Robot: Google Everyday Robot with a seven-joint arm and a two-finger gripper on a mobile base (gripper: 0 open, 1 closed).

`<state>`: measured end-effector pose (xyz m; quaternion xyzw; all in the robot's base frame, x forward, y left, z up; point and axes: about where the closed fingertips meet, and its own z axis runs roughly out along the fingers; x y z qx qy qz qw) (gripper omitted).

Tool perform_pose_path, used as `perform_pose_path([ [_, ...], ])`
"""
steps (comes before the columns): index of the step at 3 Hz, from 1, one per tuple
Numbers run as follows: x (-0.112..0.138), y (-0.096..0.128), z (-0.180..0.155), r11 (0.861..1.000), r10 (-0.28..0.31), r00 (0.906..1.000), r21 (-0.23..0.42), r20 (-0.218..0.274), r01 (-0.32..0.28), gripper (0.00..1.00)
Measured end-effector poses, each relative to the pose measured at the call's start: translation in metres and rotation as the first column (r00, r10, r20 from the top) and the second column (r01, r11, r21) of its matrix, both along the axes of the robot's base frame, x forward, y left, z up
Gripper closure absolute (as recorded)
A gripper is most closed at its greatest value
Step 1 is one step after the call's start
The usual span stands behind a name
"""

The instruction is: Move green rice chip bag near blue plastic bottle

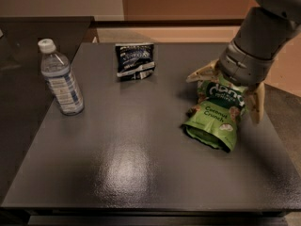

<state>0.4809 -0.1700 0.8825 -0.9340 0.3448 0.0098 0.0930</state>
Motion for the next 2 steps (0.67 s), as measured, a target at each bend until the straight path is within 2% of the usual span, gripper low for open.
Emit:
perform_pose_path([
  [2,-0.0091,-0.0014,-0.0192,0.998,0.032,0.9991,-0.052,-0.029,-0.034,0.00],
])
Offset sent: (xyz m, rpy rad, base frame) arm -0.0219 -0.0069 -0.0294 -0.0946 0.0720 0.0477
